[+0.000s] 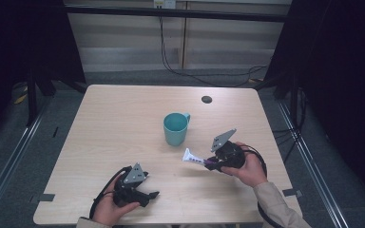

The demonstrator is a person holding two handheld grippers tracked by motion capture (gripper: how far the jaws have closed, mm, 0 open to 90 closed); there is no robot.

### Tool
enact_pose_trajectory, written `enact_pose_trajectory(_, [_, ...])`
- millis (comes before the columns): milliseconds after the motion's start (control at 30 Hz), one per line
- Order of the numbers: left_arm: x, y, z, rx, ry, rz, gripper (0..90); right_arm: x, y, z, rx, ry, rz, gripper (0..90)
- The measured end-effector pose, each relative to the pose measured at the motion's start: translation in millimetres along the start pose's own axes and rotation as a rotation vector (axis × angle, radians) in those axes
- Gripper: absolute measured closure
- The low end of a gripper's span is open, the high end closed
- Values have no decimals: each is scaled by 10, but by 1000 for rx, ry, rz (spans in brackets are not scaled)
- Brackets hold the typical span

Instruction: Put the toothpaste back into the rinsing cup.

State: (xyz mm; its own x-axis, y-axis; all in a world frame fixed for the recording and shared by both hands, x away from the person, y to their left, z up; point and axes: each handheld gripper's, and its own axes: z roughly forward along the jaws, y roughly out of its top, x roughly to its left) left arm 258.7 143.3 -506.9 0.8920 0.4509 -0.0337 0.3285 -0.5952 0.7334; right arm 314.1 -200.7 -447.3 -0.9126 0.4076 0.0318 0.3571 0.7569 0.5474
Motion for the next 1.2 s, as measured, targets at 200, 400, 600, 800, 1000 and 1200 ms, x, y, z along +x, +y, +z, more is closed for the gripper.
enact_pose_trajectory(200, [0,0,0,0,1,0,201,-32,-5,-108,-95,-4,42,728])
enact_pose_trajectory(400, [0,0,0,0,0,0,201,-64,19,-176,-158,-24,66,728])
enact_pose_trajectory(600, [-1,0,0,0,0,-1,201,-96,33,-212,-215,-31,105,729])
enact_pose_trajectory(800, [0,0,0,0,0,0,201,-112,44,-261,-273,-38,131,728])
enact_pose_trajectory(1000, [0,-1,0,0,0,0,201,-121,76,-283,-310,-49,147,728])
enact_pose_trajectory(1200, [0,0,0,0,0,0,201,-150,100,-309,-369,-50,175,728])
